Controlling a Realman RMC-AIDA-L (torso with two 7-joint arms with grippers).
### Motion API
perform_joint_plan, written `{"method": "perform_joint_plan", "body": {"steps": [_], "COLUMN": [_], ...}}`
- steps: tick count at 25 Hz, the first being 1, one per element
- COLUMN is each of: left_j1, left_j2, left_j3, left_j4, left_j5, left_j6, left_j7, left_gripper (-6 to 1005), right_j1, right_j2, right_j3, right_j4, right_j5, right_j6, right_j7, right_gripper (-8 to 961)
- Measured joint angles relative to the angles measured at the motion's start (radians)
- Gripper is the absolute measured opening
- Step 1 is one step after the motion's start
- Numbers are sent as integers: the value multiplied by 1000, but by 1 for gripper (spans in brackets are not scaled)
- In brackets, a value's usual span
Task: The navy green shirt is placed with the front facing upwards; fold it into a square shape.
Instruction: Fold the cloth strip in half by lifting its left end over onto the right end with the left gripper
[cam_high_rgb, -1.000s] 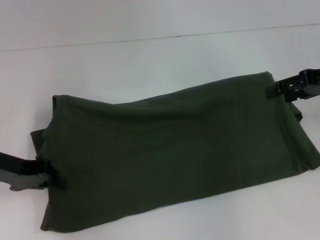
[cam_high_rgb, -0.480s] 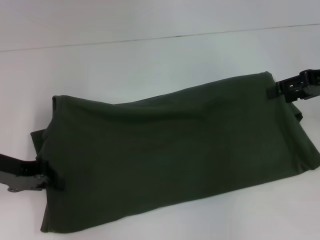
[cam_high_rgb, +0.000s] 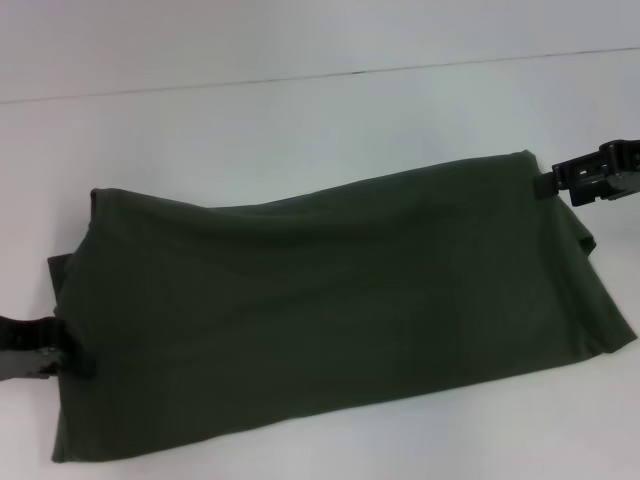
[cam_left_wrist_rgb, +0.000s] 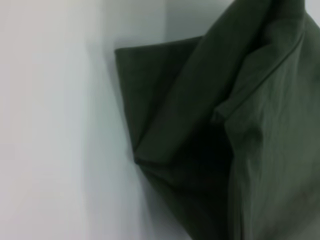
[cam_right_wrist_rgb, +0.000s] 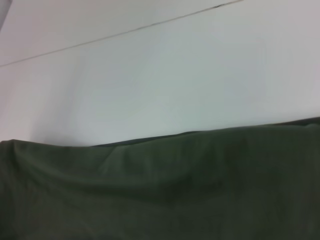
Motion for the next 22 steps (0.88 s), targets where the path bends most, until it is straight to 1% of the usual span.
{"method": "perform_joint_plan", "body": {"steps": [6, 13, 22], "left_j1": [-1, -3, -3], "left_j2": [4, 14, 18], "left_j3": [-9, -33, -39], "left_j4": [30, 62, 73], "left_j5": [47, 107, 104], "left_j6": [-8, -19, -15], "left_j7": [-10, -29, -18], "left_gripper": [32, 32, 32], "right_j1": [0, 0, 0], "right_j2": [0, 0, -1], "right_j3": [0, 0, 0], "right_j4": [0, 0, 5], "right_j5": [0, 0, 0], "right_j6": [2, 5, 6], "right_j7": [0, 0, -1], "right_gripper": [798, 798, 798]}}
